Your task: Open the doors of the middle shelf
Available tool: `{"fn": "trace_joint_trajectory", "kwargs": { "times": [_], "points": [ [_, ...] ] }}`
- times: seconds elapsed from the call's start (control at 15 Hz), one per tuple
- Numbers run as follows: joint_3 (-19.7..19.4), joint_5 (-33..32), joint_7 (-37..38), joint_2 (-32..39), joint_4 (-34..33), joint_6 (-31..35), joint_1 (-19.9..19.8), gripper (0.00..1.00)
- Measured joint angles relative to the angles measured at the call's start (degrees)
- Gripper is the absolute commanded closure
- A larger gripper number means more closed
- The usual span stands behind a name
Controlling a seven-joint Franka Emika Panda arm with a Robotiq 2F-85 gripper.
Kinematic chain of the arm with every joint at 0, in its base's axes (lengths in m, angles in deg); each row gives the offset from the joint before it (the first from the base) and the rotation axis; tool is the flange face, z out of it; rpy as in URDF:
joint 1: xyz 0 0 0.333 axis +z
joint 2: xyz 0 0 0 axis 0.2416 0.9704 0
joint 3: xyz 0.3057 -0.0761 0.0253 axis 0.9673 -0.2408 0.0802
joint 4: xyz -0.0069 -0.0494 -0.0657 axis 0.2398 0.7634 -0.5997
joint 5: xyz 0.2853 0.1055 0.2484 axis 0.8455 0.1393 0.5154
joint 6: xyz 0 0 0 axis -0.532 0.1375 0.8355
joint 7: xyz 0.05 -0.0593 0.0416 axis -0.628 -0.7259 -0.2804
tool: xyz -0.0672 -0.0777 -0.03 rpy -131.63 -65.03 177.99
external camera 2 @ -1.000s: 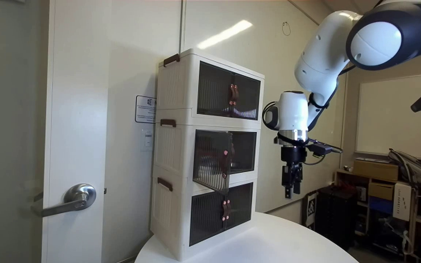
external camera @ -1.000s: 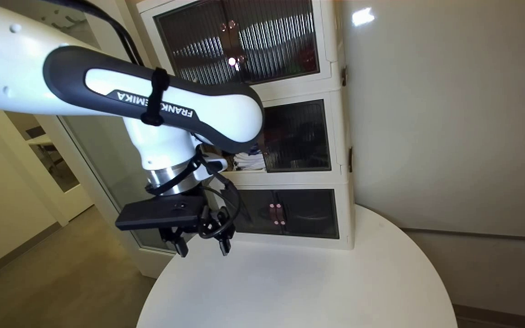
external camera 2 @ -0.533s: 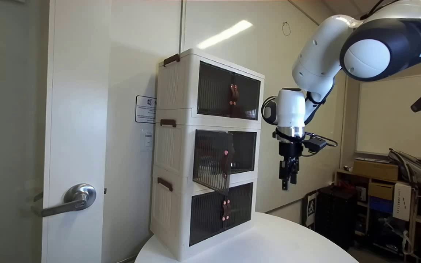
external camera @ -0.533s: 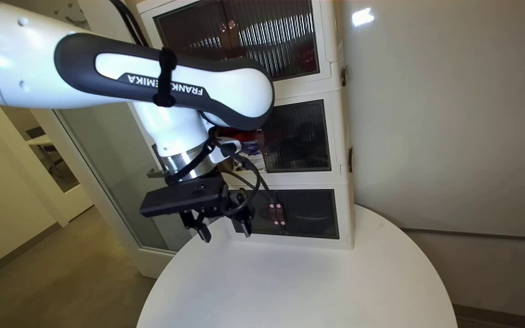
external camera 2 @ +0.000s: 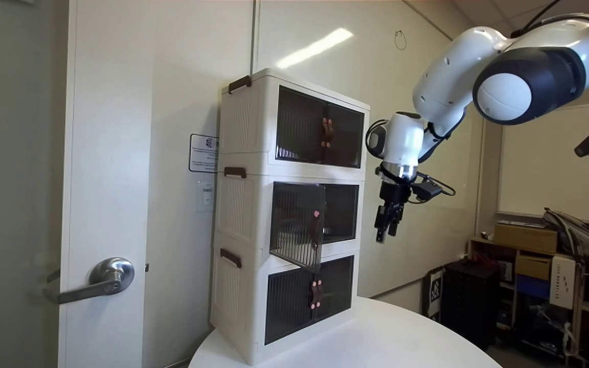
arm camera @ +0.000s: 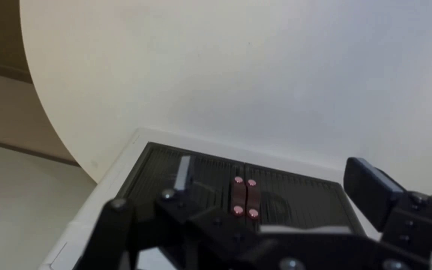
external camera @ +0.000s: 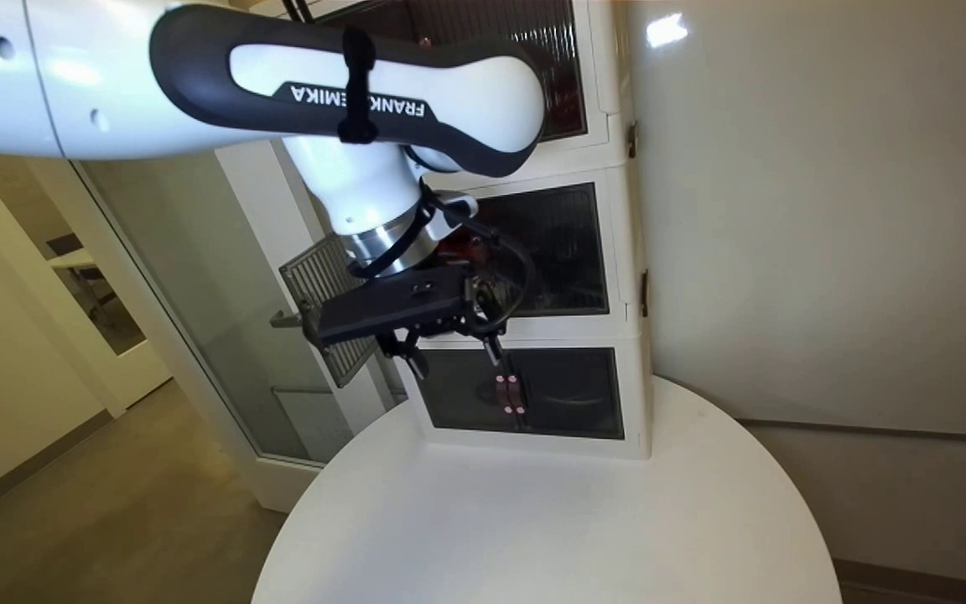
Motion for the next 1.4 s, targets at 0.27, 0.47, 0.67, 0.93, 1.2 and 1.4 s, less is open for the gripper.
{"fn": "trace_joint_trajectory", "kwargs": {
  "times": [0.27,0.47,0.67,0.93,1.2,1.4],
  "points": [
    [6.67,3.05,-0.49,0.00,-8.71,-0.49,-7.82,0.00],
    [12.12,5.74,-2.71,0.02,-13.36,-1.44,-13.26,0.00],
    [16.66,8.08,-6.15,0.14,-16.21,-2.58,-17.64,0.00],
    [20.16,12.07,-12.27,0.71,-18.19,-3.70,-21.79,0.00],
    [24.22,16.35,-18.67,1.36,-18.96,-3.78,-25.83,0.00],
    [27.32,19.35,-22.68,1.97,-19.04,-3.75,-28.52,0.00]
  ]
}}
